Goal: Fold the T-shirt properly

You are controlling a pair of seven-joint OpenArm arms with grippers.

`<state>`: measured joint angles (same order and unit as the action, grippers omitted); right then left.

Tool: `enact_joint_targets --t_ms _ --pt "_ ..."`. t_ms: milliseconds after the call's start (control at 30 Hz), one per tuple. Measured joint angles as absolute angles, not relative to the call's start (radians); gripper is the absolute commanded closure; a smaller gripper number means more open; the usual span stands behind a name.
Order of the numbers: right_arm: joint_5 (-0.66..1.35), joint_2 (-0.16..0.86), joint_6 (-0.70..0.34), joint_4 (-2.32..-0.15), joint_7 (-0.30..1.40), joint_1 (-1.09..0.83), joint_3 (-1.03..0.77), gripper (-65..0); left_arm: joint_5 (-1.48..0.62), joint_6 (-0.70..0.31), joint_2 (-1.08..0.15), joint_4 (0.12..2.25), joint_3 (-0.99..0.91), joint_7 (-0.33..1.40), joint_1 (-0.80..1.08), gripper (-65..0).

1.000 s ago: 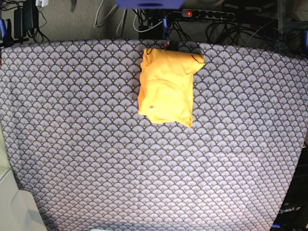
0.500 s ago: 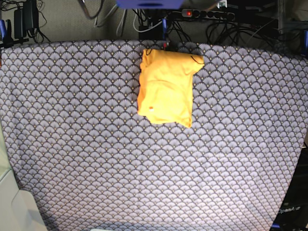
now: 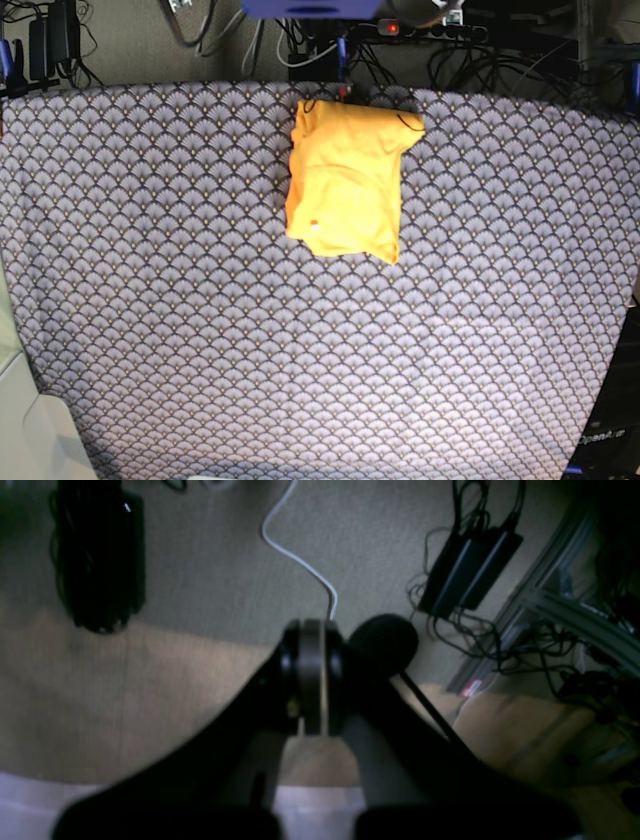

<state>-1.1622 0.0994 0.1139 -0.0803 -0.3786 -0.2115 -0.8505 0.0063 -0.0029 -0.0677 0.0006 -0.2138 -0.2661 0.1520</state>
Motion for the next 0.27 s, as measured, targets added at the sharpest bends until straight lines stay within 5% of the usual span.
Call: enact_joint_targets --t_ms 267 --pt "-1.120 0.099 0.114 -0.080 -0.378 -0.220 -0.850 0.0 -0.023 0.020 -0.082 0.001 -0.213 -0.266 0.121 0.0"
